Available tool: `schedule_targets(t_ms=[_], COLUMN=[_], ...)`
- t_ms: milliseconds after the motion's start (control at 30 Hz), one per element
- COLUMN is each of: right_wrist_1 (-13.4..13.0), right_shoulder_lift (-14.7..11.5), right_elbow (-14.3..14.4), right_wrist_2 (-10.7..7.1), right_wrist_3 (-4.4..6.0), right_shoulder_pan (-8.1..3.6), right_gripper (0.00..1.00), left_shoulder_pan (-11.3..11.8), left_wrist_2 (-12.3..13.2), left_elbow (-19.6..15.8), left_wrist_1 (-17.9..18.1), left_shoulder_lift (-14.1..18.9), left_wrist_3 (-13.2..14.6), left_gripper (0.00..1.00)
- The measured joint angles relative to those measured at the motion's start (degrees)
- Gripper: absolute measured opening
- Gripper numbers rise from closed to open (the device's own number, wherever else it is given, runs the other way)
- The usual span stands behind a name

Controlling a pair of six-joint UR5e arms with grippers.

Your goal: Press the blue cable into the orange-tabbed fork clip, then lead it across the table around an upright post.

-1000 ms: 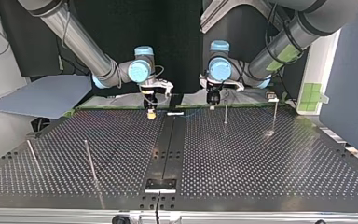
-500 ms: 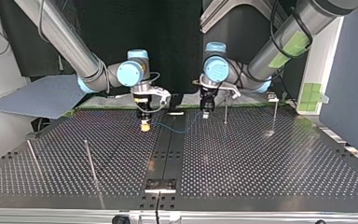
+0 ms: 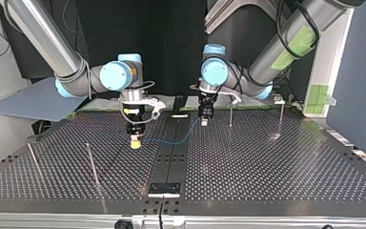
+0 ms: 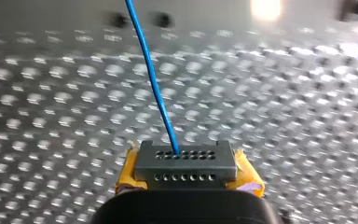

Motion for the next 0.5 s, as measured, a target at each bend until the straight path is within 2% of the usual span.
schedule_targets(t_ms=[233,500], right_wrist_1=[0.72,1.07], right_shoulder_lift=[-1.41,-3.21], right_elbow=[-0.05,-0.25], right_wrist_2=[-0.07,-0.59], right_wrist_3=[-0.19,-0.06], right_shoulder_pan=[-0.17,-0.18], right_gripper=[0.0,0.0], left_shoulder_pan=[-1.02,-2.03], left_wrist_2=[-0.81,-0.96], left_elbow=[2.29,6.25], left_wrist_1=[-2.25,-6.47], left_shoulder_lift=[3.38,4.75], left_wrist_3=[-0.78,-1.4], left_gripper=[0.0,0.0])
